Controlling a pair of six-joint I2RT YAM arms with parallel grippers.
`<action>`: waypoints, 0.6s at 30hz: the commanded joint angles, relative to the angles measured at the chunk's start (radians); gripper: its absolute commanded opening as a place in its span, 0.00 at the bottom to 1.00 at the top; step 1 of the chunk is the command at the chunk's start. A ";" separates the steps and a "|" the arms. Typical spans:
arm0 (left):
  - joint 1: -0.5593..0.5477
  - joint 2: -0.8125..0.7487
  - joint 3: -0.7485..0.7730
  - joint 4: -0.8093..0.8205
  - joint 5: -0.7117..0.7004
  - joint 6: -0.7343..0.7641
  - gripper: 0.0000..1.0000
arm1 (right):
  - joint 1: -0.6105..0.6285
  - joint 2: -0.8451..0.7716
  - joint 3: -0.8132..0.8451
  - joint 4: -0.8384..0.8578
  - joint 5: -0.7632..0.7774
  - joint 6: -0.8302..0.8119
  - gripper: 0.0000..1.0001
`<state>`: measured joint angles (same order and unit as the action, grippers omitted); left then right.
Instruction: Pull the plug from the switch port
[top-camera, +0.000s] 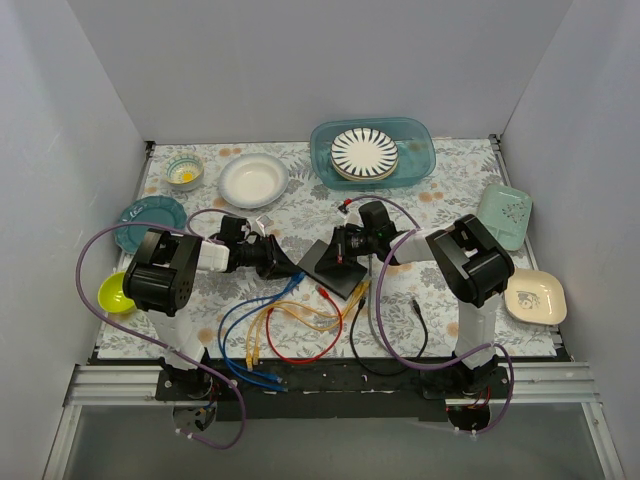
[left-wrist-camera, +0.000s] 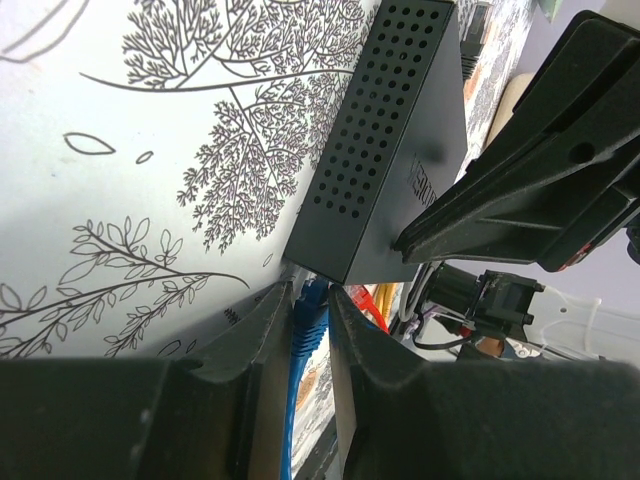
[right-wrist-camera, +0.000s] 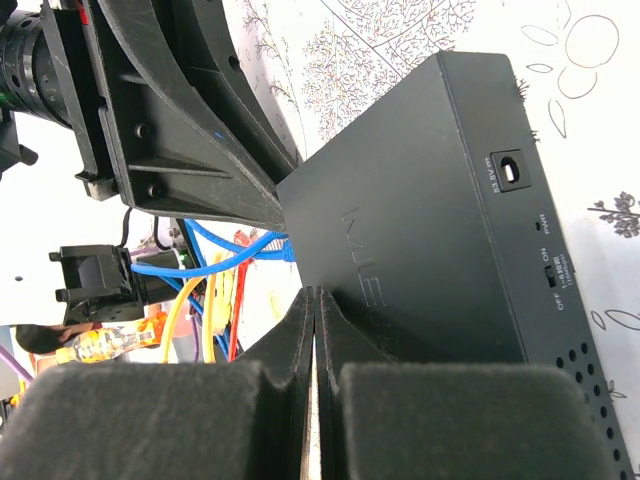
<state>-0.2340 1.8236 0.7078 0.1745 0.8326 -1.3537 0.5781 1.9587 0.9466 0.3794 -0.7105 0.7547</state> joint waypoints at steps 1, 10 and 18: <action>-0.010 0.045 -0.008 -0.072 -0.138 0.037 0.14 | 0.000 0.032 -0.023 -0.128 0.109 -0.071 0.01; -0.010 0.037 -0.028 -0.066 -0.145 0.047 0.00 | 0.022 -0.033 -0.020 -0.175 0.167 -0.123 0.01; -0.011 0.031 -0.039 -0.059 -0.147 0.048 0.00 | 0.152 -0.119 0.049 -0.356 0.278 -0.251 0.01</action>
<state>-0.2337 1.8244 0.7063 0.1768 0.8341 -1.3499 0.6605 1.8568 0.9558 0.2077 -0.5556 0.6220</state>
